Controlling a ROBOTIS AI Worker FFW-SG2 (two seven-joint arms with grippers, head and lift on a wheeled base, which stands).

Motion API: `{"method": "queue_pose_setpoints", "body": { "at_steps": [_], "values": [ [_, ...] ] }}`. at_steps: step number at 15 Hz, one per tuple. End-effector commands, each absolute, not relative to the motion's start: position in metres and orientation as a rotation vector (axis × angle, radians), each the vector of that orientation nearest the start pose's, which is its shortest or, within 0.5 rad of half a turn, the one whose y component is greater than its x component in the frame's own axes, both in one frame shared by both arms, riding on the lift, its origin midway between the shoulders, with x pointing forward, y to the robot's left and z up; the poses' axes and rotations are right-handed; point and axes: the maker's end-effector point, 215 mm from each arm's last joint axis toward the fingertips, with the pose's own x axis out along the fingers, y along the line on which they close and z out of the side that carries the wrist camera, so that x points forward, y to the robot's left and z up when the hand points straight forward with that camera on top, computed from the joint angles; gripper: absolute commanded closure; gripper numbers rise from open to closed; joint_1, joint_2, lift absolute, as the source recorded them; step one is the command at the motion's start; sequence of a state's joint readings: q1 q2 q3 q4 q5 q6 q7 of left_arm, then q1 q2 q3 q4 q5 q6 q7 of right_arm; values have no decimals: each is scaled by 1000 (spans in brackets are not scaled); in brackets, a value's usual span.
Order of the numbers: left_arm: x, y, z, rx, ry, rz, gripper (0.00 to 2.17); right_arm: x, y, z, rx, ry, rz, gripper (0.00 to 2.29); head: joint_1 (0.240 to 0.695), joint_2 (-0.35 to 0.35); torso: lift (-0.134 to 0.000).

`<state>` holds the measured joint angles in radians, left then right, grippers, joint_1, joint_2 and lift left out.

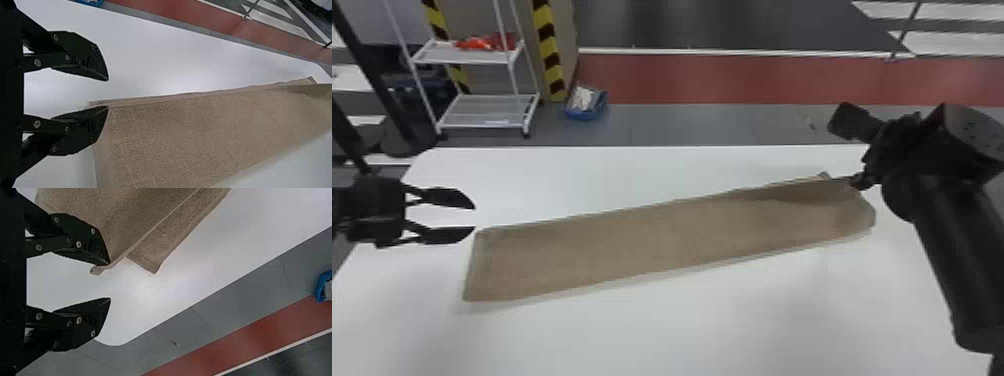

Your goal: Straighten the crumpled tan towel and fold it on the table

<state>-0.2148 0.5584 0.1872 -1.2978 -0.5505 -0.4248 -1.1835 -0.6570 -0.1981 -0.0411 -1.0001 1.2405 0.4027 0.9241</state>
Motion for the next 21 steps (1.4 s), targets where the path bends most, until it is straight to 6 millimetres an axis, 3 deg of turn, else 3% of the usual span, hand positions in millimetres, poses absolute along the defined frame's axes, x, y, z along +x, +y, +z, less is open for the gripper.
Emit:
{"method": "queue_pose_setpoints", "body": {
  "at_steps": [1,6,7,8,12,21],
  "values": [
    [535,384,-377,1114,378,-956,63,672,-412,-390,-1016,891,307,16,695,-26,-123],
    [532,391,-372,1100,356,-921,70,674,-426,-385,-1011,867,241,33,695,-26,-123],
    [531,391,-370,1100,350,-919,70,675,-440,-380,-1009,867,168,33,695,-31,-123],
    [529,392,-370,1102,347,-919,73,678,-442,-376,-1023,849,140,36,695,-35,-123],
    [522,391,-374,1103,347,-927,73,680,-436,-380,-969,832,116,43,695,-47,-123],
    [510,405,-363,1096,338,-907,80,672,-437,-385,-928,846,110,43,695,-30,-123]
  ]
}}
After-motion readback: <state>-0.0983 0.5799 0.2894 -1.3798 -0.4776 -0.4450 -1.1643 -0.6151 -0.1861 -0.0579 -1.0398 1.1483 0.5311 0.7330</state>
